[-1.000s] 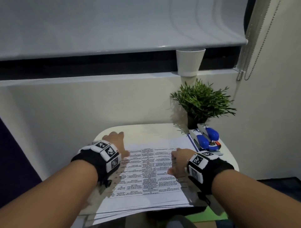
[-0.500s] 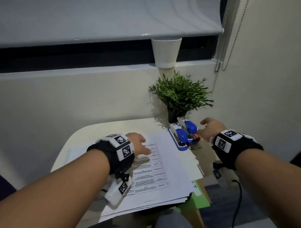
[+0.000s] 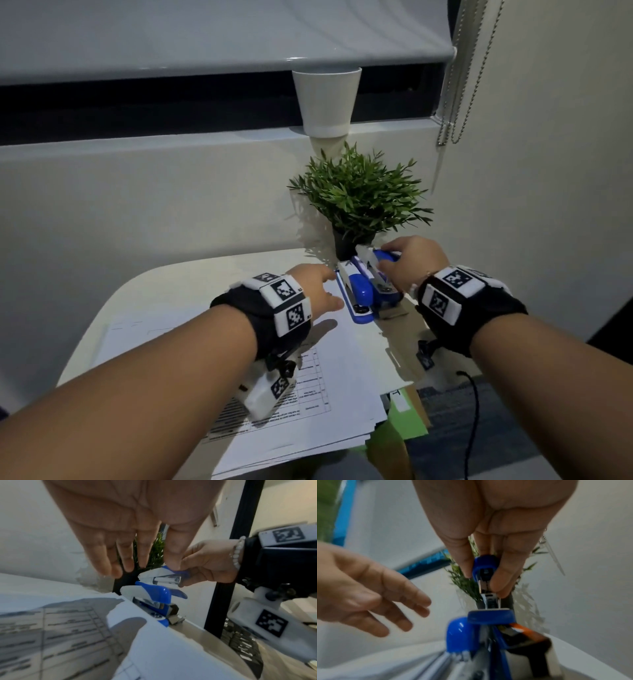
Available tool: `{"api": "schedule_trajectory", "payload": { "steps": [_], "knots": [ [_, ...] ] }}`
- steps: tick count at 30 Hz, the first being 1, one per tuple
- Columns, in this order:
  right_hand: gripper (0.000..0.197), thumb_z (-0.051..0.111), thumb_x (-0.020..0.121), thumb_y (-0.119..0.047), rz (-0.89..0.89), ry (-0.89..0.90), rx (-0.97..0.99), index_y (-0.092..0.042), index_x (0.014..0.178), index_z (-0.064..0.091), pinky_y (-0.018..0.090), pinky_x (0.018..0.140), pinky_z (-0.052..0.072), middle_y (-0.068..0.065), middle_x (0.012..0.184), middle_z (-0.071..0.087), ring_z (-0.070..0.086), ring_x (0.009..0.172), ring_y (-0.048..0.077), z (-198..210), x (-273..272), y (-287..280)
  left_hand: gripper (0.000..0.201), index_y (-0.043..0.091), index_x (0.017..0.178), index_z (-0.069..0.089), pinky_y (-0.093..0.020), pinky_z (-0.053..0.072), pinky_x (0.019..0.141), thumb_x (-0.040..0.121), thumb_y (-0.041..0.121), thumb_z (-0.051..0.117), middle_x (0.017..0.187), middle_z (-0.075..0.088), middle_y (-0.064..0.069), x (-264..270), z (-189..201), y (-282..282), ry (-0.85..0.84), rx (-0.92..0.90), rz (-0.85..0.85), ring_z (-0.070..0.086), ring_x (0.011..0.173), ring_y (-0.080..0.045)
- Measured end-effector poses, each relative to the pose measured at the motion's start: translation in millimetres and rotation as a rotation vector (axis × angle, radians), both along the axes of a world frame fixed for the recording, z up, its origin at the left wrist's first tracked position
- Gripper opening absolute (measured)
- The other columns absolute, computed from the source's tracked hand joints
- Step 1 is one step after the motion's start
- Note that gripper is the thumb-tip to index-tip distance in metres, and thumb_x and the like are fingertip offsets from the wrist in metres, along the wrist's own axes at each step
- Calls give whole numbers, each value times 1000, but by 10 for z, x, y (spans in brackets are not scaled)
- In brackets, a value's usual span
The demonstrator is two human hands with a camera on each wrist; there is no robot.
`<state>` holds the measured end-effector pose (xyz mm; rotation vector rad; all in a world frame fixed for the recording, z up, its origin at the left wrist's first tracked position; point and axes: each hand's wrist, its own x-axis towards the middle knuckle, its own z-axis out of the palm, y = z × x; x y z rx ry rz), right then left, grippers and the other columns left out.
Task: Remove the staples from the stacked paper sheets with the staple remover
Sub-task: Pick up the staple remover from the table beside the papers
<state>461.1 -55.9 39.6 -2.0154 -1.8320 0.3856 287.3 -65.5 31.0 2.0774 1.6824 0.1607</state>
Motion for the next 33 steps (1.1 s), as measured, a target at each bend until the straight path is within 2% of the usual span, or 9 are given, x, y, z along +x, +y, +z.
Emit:
{"api": "schedule_trajectory", "payload": {
  "steps": [4, 8, 11, 14, 16, 20, 23, 26, 33],
  "knots": [
    [35, 60, 90, -26, 27, 64, 94, -25, 125, 60, 26, 80, 46, 4, 114, 66, 58, 93, 19, 151, 27, -285, 55, 29, 136, 42, -24, 35, 100, 86, 27, 64, 138, 42, 5, -105, 56, -79, -173, 338, -39, 47, 119, -12],
    [35, 58, 90, -24, 197, 61, 145, -31, 125, 59, 23, 79, 43, -4, 105, 66, 54, 87, 13, 228, -66, -570, 71, 31, 143, 29, -27, 16, 111, 83, 31, 66, 149, 28, 8, -125, 168, -131, -79, 553, -147, 24, 136, -14],
    [35, 61, 88, -20, 336, 129, 133, -32, 120, 61, 21, 76, 42, -7, 95, 63, 56, 84, 12, 166, -174, -665, 71, 33, 143, 29, -34, 15, 116, 83, 36, 66, 148, 32, 8, -136, 231, -167, 71, 461, -240, 23, 138, -14],
    [37, 66, 84, -13, 403, 286, 40, -35, 111, 58, 32, 86, 51, -1, 100, 68, 64, 88, 17, -22, -249, -663, 49, 34, 126, 51, -30, 38, 97, 80, 33, 68, 121, 55, 9, -233, 199, -262, 102, 304, -242, 48, 115, -15],
    [48, 70, 78, -8, 414, 371, -32, -40, 107, 48, 39, 87, 53, 1, 96, 69, 65, 86, 19, -130, -293, -639, 42, 30, 119, 56, -26, 40, 87, 79, 35, 69, 111, 56, 8, -320, 156, -365, 123, 252, -207, 51, 104, -14],
    [62, 77, 72, -9, 394, 301, -163, -32, 117, 41, 25, 74, 51, -1, 85, 67, 62, 74, 12, -259, -421, -642, 36, 28, 114, 58, -23, 38, 82, 80, 34, 69, 106, 56, 9, -466, 34, -563, 44, 219, -90, 47, 93, -10],
    [42, 76, 74, -13, 399, 185, -209, -23, 108, 53, 23, 73, 45, -2, 92, 66, 61, 85, 14, -338, -531, -698, 30, 29, 107, 58, -25, 40, 80, 80, 30, 70, 99, 54, 10, -519, -63, -670, -1, 194, -25, 49, 92, -11],
    [22, 76, 76, -17, 394, 117, -209, -23, 93, 62, 14, 61, 40, -11, 78, 57, 55, 78, 9, -390, -593, -710, 26, 30, 101, 56, -26, 41, 79, 79, 32, 71, 97, 55, 10, -611, -137, -740, -84, 140, 60, 52, 91, -11],
    [25, 80, 73, -19, 346, 162, -190, -21, 97, 71, 4, 58, 39, -14, 77, 60, 54, 70, -1, -484, -604, -707, 29, 29, 99, 56, -29, 48, 84, 77, 24, 74, 94, 62, 11, -882, -92, -857, -341, 152, 196, 60, 87, -8]
  ]
}}
